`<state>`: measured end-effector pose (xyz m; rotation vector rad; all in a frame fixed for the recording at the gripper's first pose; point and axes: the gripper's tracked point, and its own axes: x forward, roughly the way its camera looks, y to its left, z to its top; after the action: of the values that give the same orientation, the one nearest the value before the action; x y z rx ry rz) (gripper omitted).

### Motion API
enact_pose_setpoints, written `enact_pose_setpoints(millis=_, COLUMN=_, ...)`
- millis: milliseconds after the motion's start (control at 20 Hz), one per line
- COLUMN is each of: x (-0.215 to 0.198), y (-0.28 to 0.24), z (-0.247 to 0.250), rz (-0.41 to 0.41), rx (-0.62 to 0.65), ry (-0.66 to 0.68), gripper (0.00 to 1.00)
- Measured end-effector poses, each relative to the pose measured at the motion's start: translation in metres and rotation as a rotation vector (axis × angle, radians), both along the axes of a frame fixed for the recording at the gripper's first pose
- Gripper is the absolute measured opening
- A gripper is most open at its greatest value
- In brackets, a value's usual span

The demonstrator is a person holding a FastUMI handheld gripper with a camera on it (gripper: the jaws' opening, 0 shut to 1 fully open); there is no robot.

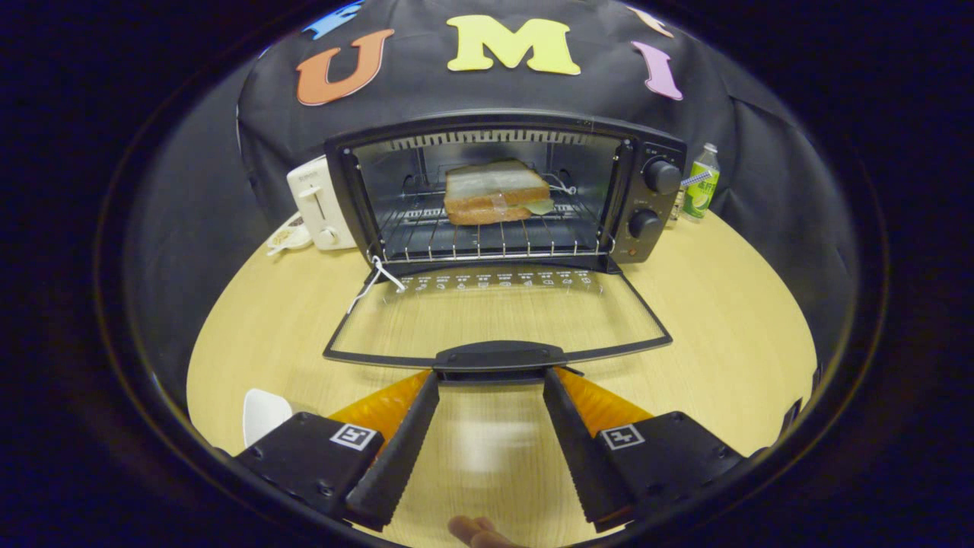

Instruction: Open the toaster oven, put the food inside, and close the toaster oven door.

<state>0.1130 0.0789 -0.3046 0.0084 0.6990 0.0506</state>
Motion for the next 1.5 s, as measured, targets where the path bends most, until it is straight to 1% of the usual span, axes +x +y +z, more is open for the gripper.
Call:
enact_pose_setpoints(millis=100, x=0.004, y=0.0, z=0.006, rz=-0.007, rx=0.017, ry=-0.028, gripper=0.92)
enact_pose_setpoints(millis=400, x=0.01, y=0.001, z=0.032, rz=-0.024, rx=0.014, ry=-0.119, gripper=0.91)
enact_pose_setpoints(millis=700, x=0.023, y=0.006, z=0.067, rz=-0.05, rx=0.068, ry=-0.277, gripper=0.91)
enact_pose_setpoints(millis=850, x=0.028, y=0.006, z=0.076, rz=-0.044, rx=0.058, ry=-0.313, gripper=0.92)
enact_pose_setpoints(millis=1000, x=0.044, y=0.008, z=0.099, rz=-0.024, rx=0.042, ry=-0.411, gripper=0.92)
enact_pose_setpoints(millis=1150, x=0.058, y=0.01, z=0.111, rz=0.003, rx=0.004, ry=-0.492, gripper=0.92)
enact_pose_setpoints(millis=1200, x=0.061, y=0.01, z=0.114, rz=0.005, rx=0.002, ry=-0.508, gripper=0.92)
enact_pose_setpoints(millis=1300, x=0.061, y=0.004, z=0.116, rz=-0.023, rx=0.023, ry=-0.533, gripper=0.92)
enact_pose_setpoints(millis=1400, x=0.061, y=0.002, z=0.122, rz=-0.03, rx=0.041, ry=-0.553, gripper=0.92)
enact_pose_setpoints(millis=1450, x=0.059, y=-0.003, z=0.123, rz=-0.042, rx=0.039, ry=-0.551, gripper=0.91)
enact_pose_setpoints(millis=1500, x=0.053, y=-0.004, z=0.126, rz=-0.035, rx=0.043, ry=-0.551, gripper=0.91)
